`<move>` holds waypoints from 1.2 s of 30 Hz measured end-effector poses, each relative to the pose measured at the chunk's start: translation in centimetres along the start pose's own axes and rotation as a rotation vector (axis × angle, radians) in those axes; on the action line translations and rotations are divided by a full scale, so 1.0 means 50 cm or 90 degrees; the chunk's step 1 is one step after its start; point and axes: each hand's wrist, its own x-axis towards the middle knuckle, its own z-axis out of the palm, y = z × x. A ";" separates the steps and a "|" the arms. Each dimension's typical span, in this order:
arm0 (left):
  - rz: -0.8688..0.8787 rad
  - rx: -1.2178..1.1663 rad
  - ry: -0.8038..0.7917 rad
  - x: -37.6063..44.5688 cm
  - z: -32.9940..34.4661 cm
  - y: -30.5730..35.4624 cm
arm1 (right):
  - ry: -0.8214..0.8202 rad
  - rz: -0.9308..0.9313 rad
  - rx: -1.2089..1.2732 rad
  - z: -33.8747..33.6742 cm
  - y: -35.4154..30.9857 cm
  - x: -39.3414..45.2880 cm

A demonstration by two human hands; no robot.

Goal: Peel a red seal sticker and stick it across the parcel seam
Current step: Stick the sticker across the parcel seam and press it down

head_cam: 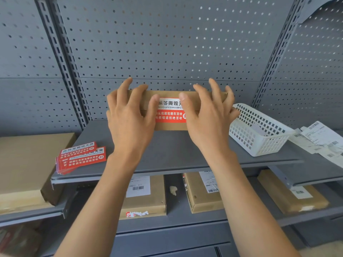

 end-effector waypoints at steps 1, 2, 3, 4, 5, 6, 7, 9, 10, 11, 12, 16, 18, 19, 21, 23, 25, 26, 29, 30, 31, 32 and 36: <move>-0.008 0.022 -0.003 0.000 0.002 0.006 | 0.003 0.008 -0.015 0.002 -0.008 -0.001; -0.015 0.041 -0.006 -0.001 0.004 0.012 | 0.008 0.018 -0.026 0.003 -0.015 -0.002; -0.021 0.054 -0.007 -0.001 0.007 0.017 | 0.015 0.029 -0.032 0.005 -0.020 -0.001; -0.028 0.062 -0.004 0.000 0.010 0.021 | 0.019 0.039 -0.036 0.007 -0.024 -0.001; -0.036 0.066 0.001 0.001 0.014 0.024 | 0.023 0.048 -0.040 0.011 -0.026 -0.001; -0.043 0.068 0.006 0.002 0.017 0.024 | 0.028 0.054 -0.047 0.014 -0.028 -0.001; -0.047 0.070 0.010 0.003 0.020 0.024 | 0.033 0.056 -0.055 0.018 -0.028 -0.002; -0.052 0.069 0.016 0.003 0.025 0.021 | 0.042 0.051 -0.065 0.024 -0.024 -0.003; -0.054 0.065 0.018 0.003 0.026 0.019 | 0.044 0.047 -0.064 0.026 -0.022 -0.002; -0.057 0.061 0.019 0.002 0.027 0.018 | 0.044 0.042 -0.063 0.028 -0.019 -0.002; -0.059 0.059 0.020 0.002 0.027 0.017 | 0.043 0.039 -0.061 0.029 -0.016 -0.002; -0.052 0.051 0.025 0.002 0.026 0.013 | 0.054 0.022 -0.031 0.030 -0.004 0.000; -0.043 0.050 0.026 0.002 0.024 0.010 | 0.061 0.015 -0.014 0.030 0.001 0.001; -0.037 0.049 0.026 0.002 0.022 0.009 | 0.061 0.012 -0.008 0.029 0.003 0.002; -0.024 0.044 0.024 0.002 0.020 0.005 | 0.061 0.007 0.000 0.027 0.008 0.003; -0.011 0.041 0.021 0.003 0.017 0.000 | 0.062 0.002 0.005 0.022 0.012 0.004; 0.002 0.044 0.013 0.004 0.013 -0.001 | 0.058 0.003 0.008 0.017 0.009 0.004; 0.004 0.051 0.008 0.005 0.011 0.000 | 0.049 0.005 0.001 0.015 0.004 0.003; 0.006 0.088 -0.002 0.006 0.009 0.008 | 0.018 0.005 -0.035 0.009 -0.012 0.001; 0.008 0.105 -0.004 0.007 0.009 0.010 | 0.013 0.005 -0.042 0.008 -0.016 0.002; 0.011 0.122 -0.006 0.008 0.009 0.012 | 0.012 0.004 -0.049 0.008 -0.017 0.002; 0.014 0.138 -0.008 0.010 0.009 0.012 | 0.012 0.000 -0.053 0.007 -0.017 0.004; 0.044 0.170 -0.010 0.016 0.007 0.007 | 0.007 -0.006 -0.047 0.004 -0.010 0.010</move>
